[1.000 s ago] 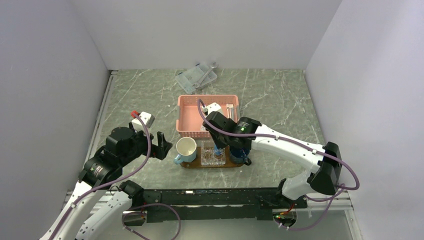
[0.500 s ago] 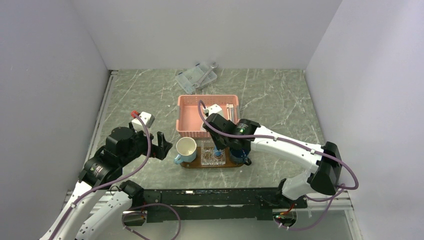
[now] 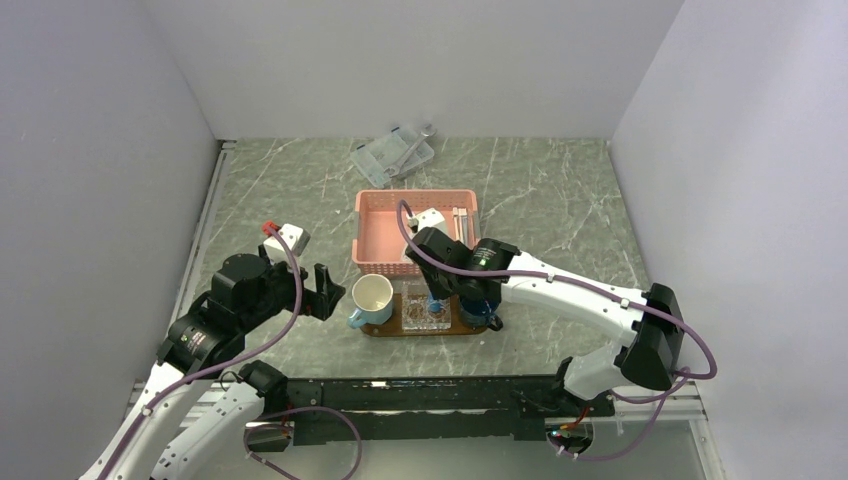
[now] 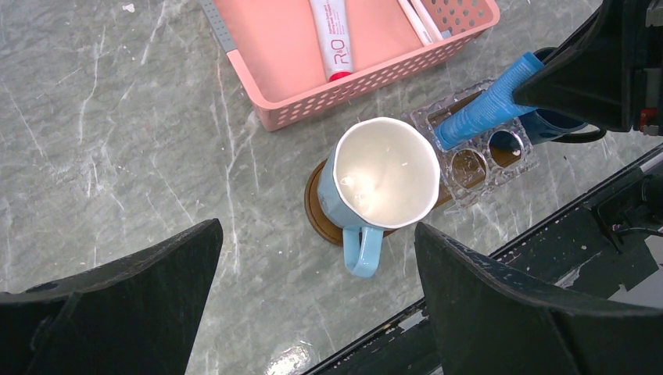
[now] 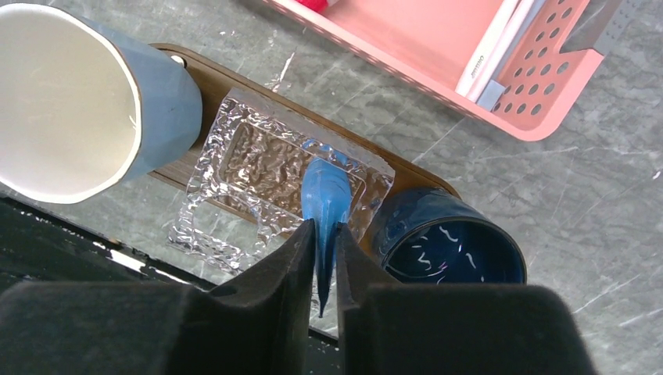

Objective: Prepare toiletry sets of a toothbrush and toothpaste on the tray

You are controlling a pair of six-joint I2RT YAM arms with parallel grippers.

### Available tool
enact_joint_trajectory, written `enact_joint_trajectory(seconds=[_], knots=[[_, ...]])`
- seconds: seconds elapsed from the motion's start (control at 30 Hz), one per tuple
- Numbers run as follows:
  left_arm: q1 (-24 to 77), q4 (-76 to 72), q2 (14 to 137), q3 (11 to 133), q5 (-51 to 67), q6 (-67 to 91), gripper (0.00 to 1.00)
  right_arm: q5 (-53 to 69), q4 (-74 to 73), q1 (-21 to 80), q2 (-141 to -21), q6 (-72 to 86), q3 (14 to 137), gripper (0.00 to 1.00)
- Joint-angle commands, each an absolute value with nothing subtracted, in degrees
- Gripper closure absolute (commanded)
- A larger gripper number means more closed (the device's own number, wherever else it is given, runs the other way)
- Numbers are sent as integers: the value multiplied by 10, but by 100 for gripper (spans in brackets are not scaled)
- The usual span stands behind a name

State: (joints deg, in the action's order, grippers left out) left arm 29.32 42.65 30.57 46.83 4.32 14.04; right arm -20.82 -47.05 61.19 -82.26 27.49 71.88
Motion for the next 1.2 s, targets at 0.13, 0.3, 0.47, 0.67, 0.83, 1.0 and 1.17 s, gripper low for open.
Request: enact_joint_trajectory(seconds=[0.13, 0.3, 0.47, 0.67, 0.83, 1.0, 1.17], knots=[[290, 405, 303, 466, 56, 133, 1, -228, -455, 614, -794, 283, 731, 69], [291, 403, 304, 465, 57, 132, 1, -230, -465, 614, -789, 280, 758, 61], [290, 401, 307, 461, 58, 135, 0, -222, -472, 614, -789, 271, 810, 52], [290, 400, 311, 460, 61, 135, 1, -216, -508, 590, -835, 265, 900, 50], [291, 398, 304, 456, 57, 134, 1, -183, -527, 545, -886, 265, 964, 45], [291, 397, 299, 454, 52, 135, 1, -142, -513, 499, -941, 276, 990, 38], [291, 399, 299, 453, 47, 135, 1, -119, -479, 455, -989, 304, 975, 36]])
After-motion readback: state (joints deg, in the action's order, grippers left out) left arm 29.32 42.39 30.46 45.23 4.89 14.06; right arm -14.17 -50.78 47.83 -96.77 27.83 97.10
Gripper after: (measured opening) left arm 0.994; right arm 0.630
